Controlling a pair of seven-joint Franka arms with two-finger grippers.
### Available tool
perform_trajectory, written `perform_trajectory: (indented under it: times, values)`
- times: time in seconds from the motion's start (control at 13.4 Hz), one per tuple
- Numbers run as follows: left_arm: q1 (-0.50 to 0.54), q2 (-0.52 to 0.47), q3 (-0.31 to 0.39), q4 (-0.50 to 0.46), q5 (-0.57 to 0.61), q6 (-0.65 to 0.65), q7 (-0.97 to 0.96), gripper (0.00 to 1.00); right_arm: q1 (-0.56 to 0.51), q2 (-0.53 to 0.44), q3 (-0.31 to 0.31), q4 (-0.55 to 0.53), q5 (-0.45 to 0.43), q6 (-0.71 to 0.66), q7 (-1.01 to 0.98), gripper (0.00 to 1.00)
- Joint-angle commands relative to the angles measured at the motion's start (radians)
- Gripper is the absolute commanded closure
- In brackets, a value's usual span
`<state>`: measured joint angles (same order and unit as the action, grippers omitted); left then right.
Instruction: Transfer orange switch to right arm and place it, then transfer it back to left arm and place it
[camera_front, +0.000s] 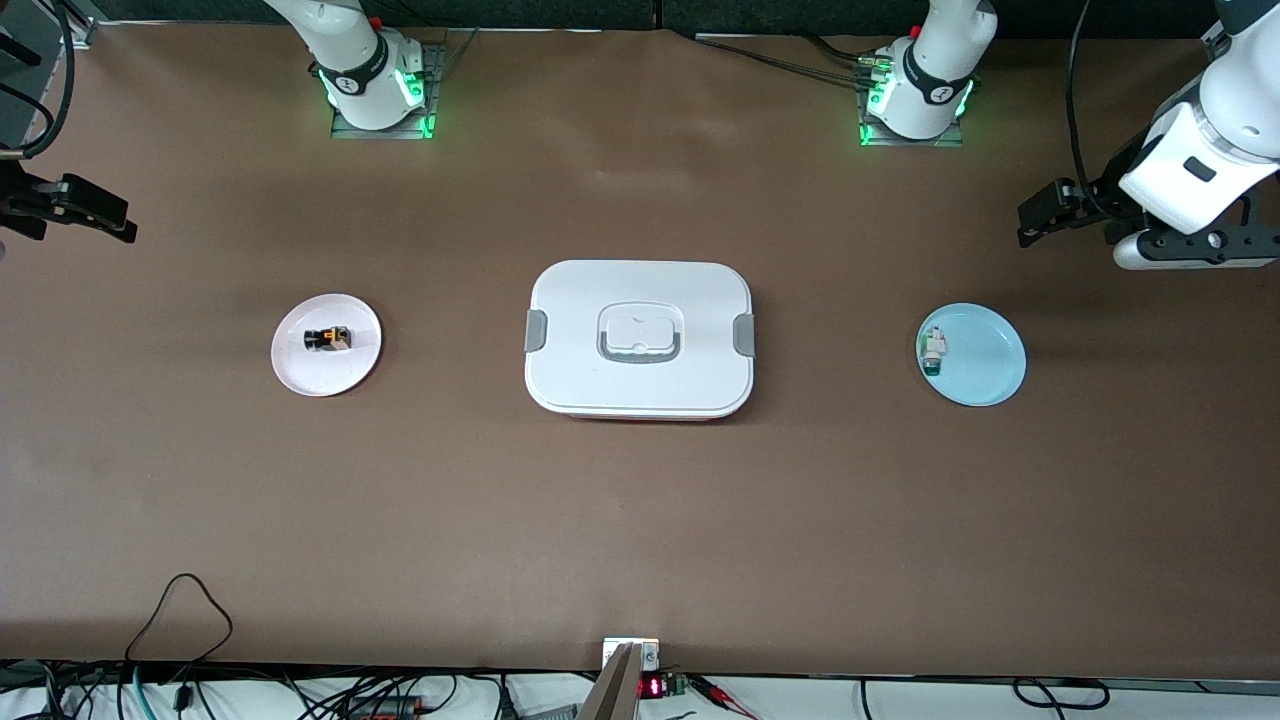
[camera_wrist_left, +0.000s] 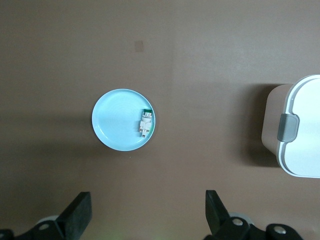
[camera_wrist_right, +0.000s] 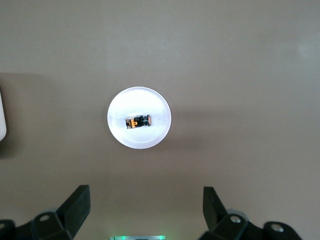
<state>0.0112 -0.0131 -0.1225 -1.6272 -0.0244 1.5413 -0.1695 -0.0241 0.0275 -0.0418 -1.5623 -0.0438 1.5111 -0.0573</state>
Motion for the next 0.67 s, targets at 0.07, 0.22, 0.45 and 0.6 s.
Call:
perform_trajectory:
  times: [0.07,0.22,0.45,0.6]
  values:
    - [0.001,0.008,0.004,0.018,-0.006,-0.009,0.011,0.00,-0.002,0.005,0.002,0.025,0.007,-0.029,-0.002,0.00]
    - [0.001,0.007,0.004,0.018,-0.008,-0.009,0.011,0.00,-0.002,0.009,0.002,0.022,0.010,-0.029,0.001,0.00]
    - [0.001,0.008,0.004,0.017,-0.008,-0.009,0.011,0.00,0.006,0.058,0.003,0.021,0.024,-0.019,0.002,0.00]
    - [0.001,0.008,0.004,0.018,-0.008,-0.009,0.011,0.00,0.012,0.089,0.000,0.021,0.022,-0.023,0.001,0.00]
